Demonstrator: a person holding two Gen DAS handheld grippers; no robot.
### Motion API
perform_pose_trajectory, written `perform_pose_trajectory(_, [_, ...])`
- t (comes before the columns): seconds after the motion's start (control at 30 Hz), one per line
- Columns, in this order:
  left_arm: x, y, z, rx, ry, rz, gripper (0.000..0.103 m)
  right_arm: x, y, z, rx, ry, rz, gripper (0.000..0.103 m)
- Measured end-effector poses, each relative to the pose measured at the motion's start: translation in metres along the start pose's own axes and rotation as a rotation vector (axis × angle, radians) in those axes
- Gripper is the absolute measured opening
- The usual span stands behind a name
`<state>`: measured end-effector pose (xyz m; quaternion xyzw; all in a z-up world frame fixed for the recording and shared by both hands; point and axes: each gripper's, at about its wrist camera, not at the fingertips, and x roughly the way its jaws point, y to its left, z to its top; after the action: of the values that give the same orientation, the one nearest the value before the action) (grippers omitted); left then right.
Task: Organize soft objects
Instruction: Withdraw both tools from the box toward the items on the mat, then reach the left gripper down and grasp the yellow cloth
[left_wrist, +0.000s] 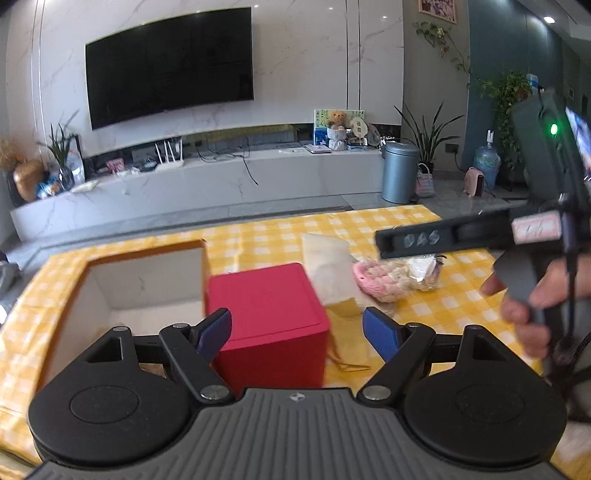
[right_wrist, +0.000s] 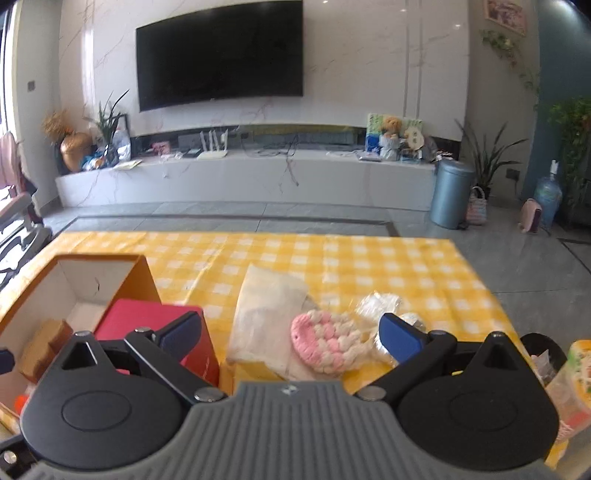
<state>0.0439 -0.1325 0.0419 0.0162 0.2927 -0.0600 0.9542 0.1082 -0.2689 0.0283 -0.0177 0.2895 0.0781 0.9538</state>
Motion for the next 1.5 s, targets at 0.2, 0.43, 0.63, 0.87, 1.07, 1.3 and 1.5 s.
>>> perform_pose_trajectory(0.2, [0.035,-0.022,-0.007,0.004,-0.002,0.022,0.095,0.027,-0.018,-0.009,0.084,0.033,-0.061,0.100])
perform_pose_trajectory(0.43, [0.073,-0.052,-0.019,0.105,0.014,0.010,0.095,0.036,-0.055,-0.016,0.186,0.019,-0.075,0.100])
perform_pose_trajectory(0.63, [0.094,-0.079,-0.039,0.299,-0.027,0.001,0.094,0.053,-0.074,-0.026,0.274,0.060,-0.042,0.100])
perform_pose_trajectory(0.87, [0.112,-0.088,-0.044,0.295,0.029,-0.061,0.094,0.070,-0.085,-0.031,0.277,0.111,-0.098,0.100])
perform_pose_trajectory(1.07, [0.137,-0.100,-0.058,0.219,0.135,-0.018,0.090,0.075,-0.081,-0.033,0.252,0.136,-0.115,0.100])
perform_pose_trajectory(1.3, [0.162,-0.103,-0.071,0.058,0.177,0.109,0.088,0.074,-0.081,-0.036,0.233,0.145,-0.116,0.100])
perform_pose_trajectory(1.5, [0.171,-0.098,-0.076,-0.068,0.162,0.183,0.096,0.075,-0.088,-0.037,0.258,0.152,-0.121,0.100])
